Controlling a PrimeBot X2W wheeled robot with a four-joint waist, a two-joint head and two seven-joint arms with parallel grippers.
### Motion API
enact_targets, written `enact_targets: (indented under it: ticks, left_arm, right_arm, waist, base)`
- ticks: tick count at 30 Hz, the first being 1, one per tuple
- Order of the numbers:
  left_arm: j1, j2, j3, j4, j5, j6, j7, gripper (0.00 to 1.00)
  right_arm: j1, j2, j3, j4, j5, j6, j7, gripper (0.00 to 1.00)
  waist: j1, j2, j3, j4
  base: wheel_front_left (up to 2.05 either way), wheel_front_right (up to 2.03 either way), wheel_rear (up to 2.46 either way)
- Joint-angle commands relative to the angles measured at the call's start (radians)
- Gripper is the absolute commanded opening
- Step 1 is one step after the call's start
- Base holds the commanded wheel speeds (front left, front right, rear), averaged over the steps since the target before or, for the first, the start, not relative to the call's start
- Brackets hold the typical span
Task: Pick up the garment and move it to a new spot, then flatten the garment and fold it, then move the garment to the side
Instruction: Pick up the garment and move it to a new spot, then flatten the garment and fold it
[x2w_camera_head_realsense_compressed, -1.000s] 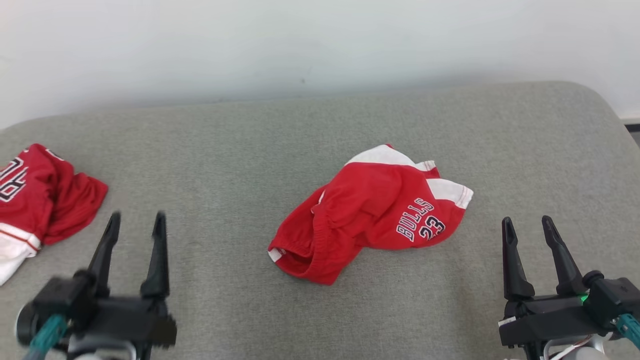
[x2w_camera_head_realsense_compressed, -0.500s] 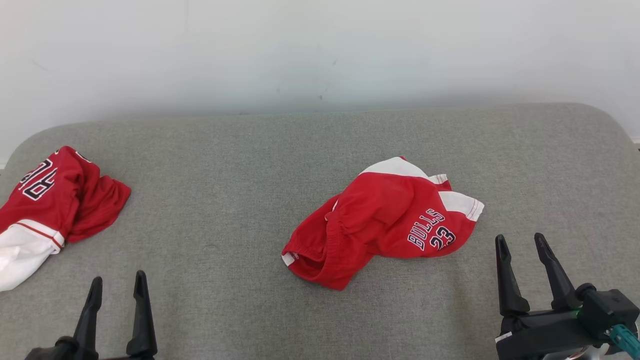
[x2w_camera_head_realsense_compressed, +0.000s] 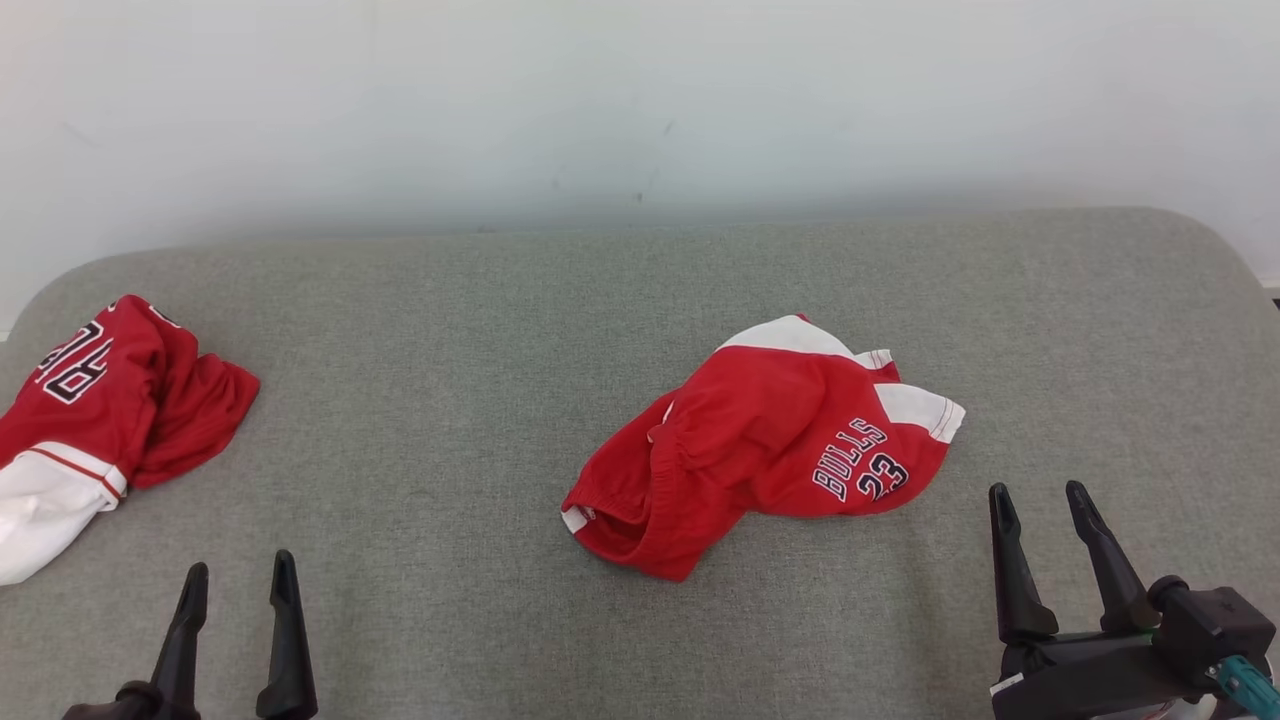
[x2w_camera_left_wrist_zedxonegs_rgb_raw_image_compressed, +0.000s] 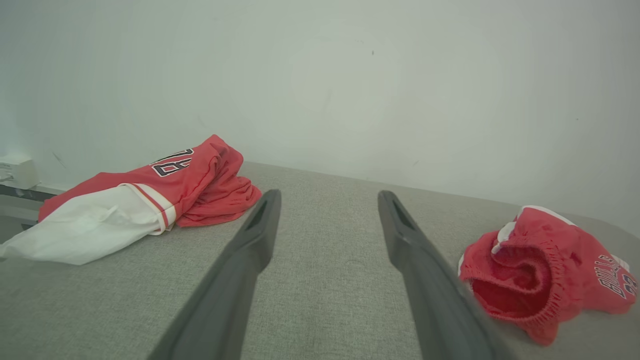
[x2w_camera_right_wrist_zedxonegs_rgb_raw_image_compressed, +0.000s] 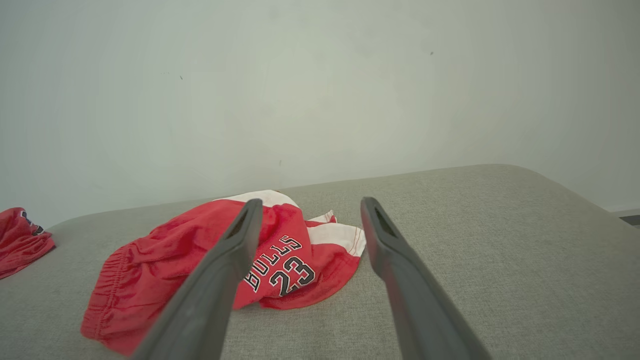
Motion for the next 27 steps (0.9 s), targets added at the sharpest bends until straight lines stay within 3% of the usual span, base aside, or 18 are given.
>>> enact_targets:
  ticks: [1,7,16,27]
  left_arm:
    - [-0.007,-0.004,0.008,0.004,0.012,-0.005,-0.001,1.00]
    - [-0.021,-0.023,0.021,0.004,0.030,-0.022,-0.001,1.00]
    - [-0.078,-0.047,0.005,0.008,0.058,-0.046,-0.001,1.00]
    - [-0.154,-0.061,-0.031,0.033,0.060,-0.060,-0.001,1.00]
  right_arm:
    - [0.005,0.000,-0.003,0.002,0.006,-0.002,0.000,1.00]
    - [-0.020,-0.021,-0.018,0.018,0.016,-0.002,-0.003,1.00]
    - [-0.191,-0.141,-0.007,0.112,0.031,-0.002,0.042,1.00]
    - [-0.408,-0.227,0.026,0.403,0.066,-0.002,0.095,1.00]
  waist:
    - [0.0001,0.0000,0.001,-0.002]
    - [0.0001,0.0000,0.013,-0.003]
    - [0.0001,0.0000,0.084,0.038]
    - [0.0001,0.0000,0.184,0.117]
  base:
    - [0.00,0.00,0.00]
    - [0.00,0.00,0.00]
    - [0.00,0.00,0.00]
    - [0.00,0.00,0.00]
